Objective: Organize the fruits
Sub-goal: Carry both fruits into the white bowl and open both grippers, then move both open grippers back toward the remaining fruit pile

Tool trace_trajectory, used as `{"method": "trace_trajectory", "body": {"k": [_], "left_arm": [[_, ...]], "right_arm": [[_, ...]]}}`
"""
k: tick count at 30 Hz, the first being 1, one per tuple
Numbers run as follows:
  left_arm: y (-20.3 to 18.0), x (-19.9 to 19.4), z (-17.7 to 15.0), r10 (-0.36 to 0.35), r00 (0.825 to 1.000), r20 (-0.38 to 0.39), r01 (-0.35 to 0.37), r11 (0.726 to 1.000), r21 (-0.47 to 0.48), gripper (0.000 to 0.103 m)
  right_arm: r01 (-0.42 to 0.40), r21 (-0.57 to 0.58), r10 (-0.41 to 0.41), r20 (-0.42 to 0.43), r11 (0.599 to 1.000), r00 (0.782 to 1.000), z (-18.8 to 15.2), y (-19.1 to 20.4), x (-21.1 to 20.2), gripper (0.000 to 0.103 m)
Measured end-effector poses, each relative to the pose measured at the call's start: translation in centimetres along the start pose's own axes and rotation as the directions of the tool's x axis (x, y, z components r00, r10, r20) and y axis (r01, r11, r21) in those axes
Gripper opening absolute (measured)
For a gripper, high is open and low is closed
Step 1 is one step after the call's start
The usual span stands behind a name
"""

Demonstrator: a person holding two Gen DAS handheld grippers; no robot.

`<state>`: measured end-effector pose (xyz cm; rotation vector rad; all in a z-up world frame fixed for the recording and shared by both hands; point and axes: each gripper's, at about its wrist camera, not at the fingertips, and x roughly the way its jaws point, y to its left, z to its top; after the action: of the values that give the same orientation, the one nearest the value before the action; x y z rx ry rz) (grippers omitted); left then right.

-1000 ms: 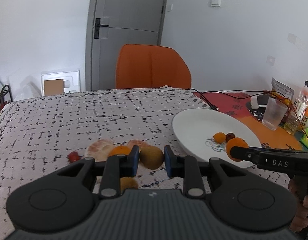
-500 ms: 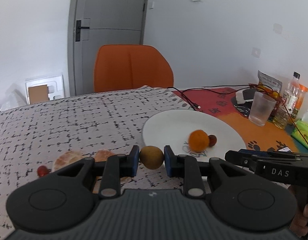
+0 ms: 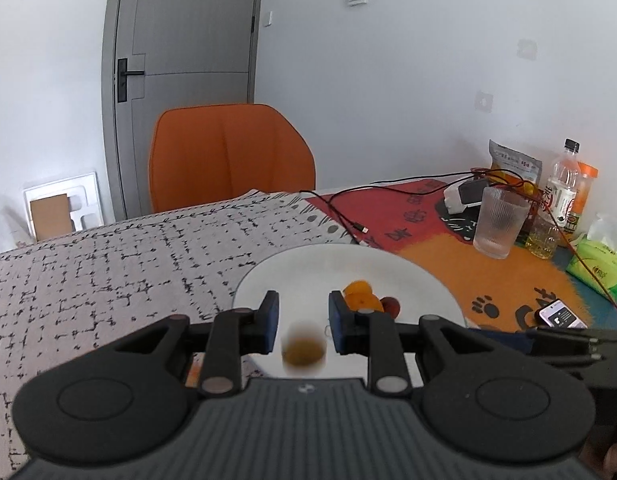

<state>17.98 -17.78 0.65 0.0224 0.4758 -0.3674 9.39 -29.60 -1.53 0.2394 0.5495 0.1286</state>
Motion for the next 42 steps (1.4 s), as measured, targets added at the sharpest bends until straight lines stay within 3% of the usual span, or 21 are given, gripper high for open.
{"method": "trace_trajectory", "body": {"k": [6,8,17,24,42], "left_arm": [[0.6,-0.4,-0.1,0.022,1.0,-0.007,-0.022,1.0,-0.019,0.039],[1.2,-0.8,-0.3,0.043,0.999,-0.005,-0.043,0.999,-0.027,0.051],[4.4,-3.4,-0.8,0.132,0.991,0.032,-0.13,0.989,-0.072,0.082],[7.1,-5.5,-1.2,0.211,0.976,0.058,-0.203,0.972,-0.121,0.087],[10.8,-8.9,-3.3,0.272,0.961,0.055,-0.258,0.948,-0.185,0.088]], "right_arm": [[0.002,-0.001,-0.002,-0.001,1.0,1.0,0.0,0.1,0.2,0.045],[0.0,-0.005,0.0,-0.001,1.0,1.0,-0.1,0.3,0.3,0.047],[-0.024,-0.019,0.024,-0.003,1.0,1.0,-0.1,1.7,1.0,0.058],[-0.043,-0.051,0.044,0.012,0.998,0.999,-0.3,3.6,1.2,0.077],[-0.105,-0.12,0.104,-0.013,0.987,0.995,-0.4,7.4,2.1,0.076]]}}
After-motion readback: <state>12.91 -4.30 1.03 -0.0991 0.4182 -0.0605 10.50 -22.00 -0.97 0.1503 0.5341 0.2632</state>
